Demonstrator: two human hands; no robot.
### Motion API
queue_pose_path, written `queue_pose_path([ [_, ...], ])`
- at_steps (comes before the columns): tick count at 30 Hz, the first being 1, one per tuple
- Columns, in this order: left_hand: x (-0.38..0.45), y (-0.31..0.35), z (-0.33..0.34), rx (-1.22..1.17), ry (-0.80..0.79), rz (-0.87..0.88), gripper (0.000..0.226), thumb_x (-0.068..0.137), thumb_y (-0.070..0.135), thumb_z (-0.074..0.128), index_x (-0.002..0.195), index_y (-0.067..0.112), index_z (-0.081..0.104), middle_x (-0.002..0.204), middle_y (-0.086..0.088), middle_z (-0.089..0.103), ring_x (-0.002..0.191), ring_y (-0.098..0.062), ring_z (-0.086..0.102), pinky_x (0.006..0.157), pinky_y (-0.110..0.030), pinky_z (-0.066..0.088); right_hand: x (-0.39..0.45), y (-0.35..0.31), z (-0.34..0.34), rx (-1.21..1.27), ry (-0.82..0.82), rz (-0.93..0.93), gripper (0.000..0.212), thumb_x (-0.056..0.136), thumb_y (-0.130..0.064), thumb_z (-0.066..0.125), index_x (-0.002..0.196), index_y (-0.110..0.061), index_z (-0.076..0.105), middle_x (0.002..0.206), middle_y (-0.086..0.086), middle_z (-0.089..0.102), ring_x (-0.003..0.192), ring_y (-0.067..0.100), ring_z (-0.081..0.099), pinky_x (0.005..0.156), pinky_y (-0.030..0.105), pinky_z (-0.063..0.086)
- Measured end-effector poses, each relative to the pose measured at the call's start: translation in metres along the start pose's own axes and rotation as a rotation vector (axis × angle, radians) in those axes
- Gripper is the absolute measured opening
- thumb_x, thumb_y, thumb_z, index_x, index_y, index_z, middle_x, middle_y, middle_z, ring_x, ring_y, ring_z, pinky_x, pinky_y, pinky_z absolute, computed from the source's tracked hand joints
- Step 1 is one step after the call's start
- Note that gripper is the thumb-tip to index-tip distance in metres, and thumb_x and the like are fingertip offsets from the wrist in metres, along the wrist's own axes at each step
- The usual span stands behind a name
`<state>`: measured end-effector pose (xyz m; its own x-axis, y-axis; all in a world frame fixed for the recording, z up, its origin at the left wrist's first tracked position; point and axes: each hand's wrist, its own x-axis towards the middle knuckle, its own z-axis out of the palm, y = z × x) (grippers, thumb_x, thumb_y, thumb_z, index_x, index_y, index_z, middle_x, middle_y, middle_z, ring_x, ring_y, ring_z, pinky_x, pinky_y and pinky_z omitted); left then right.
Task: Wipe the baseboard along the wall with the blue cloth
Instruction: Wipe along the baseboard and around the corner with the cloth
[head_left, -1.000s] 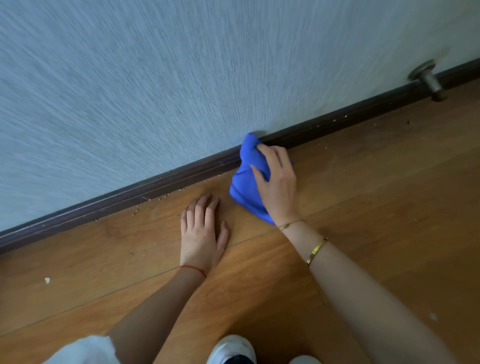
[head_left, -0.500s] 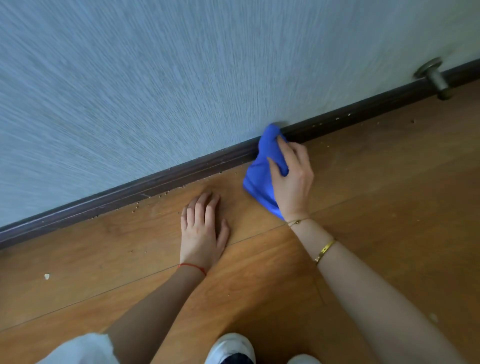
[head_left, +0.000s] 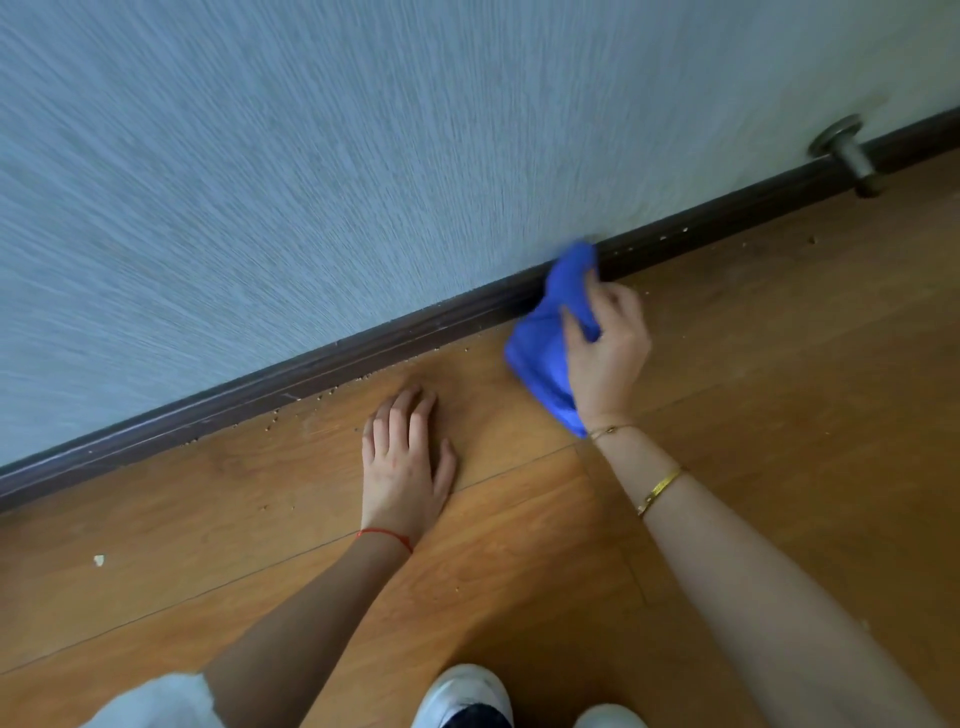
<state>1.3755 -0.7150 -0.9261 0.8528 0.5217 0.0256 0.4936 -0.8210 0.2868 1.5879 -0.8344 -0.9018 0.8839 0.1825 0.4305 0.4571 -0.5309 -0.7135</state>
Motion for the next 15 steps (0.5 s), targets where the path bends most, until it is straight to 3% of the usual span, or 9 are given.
queue_pose_path([
  [2,0.000,0.002,-0.002,0.006,-0.014,-0.003,0.055,0.096,0.038,0.044,0.143,0.010,0.046,0.147,-0.012,0.044,0.132,-0.033,0.043,0.115,-0.050,0.030,0.016,0.013,-0.007,-0.024,0.089,0.129,0.041,0.082,-0.012,0.069,0.123,-0.005,0.067,0.102,0.014,0.062,0.091,0.025,0.062,0.083,0.023,0.046],
  [4,0.003,0.005,-0.004,0.008,-0.014,0.010,0.054,0.096,0.037,0.044,0.143,0.010,0.046,0.146,-0.011,0.045,0.132,-0.032,0.043,0.116,-0.049,0.027,0.019,0.011,-0.002,-0.029,0.080,0.141,0.042,0.083,-0.012,0.070,0.123,-0.002,0.066,0.102,0.015,0.062,0.092,0.024,0.062,0.083,0.021,0.045],
  [7,0.013,0.017,-0.005,-0.033,-0.007,0.076,0.051,0.095,0.034,0.047,0.141,0.010,0.048,0.143,-0.011,0.047,0.131,-0.033,0.045,0.116,-0.051,0.030,-0.007,-0.013,0.010,0.005,-0.031,0.026,0.043,0.083,-0.011,0.073,0.124,-0.001,0.065,0.108,0.013,0.063,0.098,0.024,0.061,0.088,0.020,0.044],
  [11,0.035,0.036,-0.001,-0.079,0.007,0.162,0.048,0.095,0.029,0.050,0.137,0.006,0.051,0.139,-0.012,0.051,0.122,-0.032,0.049,0.108,-0.048,0.039,-0.026,-0.024,0.008,0.034,-0.180,-0.149,0.044,0.082,-0.008,0.075,0.125,-0.004,0.065,0.110,0.009,0.064,0.100,0.024,0.061,0.092,0.030,0.049],
  [15,0.055,0.049,0.007,-0.079,-0.016,0.174,0.050,0.096,0.031,0.049,0.140,0.007,0.049,0.139,-0.012,0.050,0.116,-0.032,0.051,0.104,-0.045,0.041,0.000,0.002,-0.014,0.037,-0.039,0.048,0.045,0.081,-0.007,0.074,0.125,-0.008,0.066,0.107,0.007,0.063,0.096,0.022,0.062,0.087,0.032,0.051],
])
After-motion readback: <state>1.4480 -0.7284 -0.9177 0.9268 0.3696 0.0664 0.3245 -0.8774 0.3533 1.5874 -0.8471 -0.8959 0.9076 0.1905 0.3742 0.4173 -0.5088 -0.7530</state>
